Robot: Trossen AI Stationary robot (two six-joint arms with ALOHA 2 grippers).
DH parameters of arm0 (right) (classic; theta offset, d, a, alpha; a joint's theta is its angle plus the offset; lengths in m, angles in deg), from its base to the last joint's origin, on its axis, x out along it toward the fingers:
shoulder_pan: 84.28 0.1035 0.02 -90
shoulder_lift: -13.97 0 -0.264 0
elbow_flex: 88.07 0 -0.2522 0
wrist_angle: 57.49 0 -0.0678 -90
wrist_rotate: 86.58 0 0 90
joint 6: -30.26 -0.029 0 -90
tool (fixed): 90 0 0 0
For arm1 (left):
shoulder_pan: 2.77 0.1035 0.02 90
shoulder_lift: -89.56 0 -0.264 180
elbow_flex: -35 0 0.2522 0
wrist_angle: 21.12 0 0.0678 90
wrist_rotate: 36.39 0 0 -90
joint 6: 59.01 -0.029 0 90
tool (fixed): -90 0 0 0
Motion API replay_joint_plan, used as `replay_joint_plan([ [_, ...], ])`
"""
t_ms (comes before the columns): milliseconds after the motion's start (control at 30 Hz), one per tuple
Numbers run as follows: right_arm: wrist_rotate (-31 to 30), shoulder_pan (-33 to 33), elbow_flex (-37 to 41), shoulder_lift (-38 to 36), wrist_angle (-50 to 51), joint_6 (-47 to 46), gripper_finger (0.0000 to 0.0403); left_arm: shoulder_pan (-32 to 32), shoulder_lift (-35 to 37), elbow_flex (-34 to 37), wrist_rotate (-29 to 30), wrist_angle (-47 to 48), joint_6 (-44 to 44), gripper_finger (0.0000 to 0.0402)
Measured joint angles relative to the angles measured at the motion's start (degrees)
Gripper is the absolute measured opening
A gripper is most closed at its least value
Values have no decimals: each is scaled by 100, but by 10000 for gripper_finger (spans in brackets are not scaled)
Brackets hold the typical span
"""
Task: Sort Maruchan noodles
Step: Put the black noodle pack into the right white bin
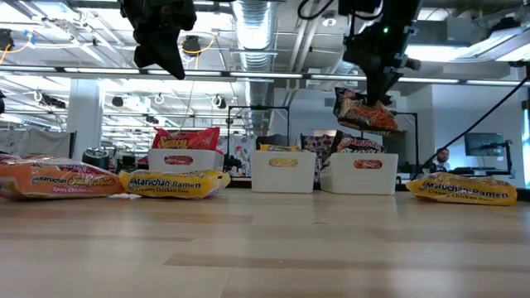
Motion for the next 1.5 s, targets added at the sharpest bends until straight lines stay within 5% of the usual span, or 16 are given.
replay_joint_plan([
  [333, -39, -1161, -7, 8, -1015, 1067, 4, 0, 0, 0, 2, 0, 11, 0],
  [467, 380, -1426, -10, 249, -1020, 1080, 5, -2, 0, 0, 9, 0, 10, 0],
  [967, 382, -1409, -13, 1441, -851, 1015, 10, -2, 0, 0, 19, 0, 200, 0],
  [1267, 399, -1409, -50, 1593, -817, 1197, 76, -1, 0, 0, 19, 2, 249, 0],
  [1500, 519, -1379, -792, 1592, 71, 1200, 131, -2, 0, 0, 19, 2, 249, 0],
])
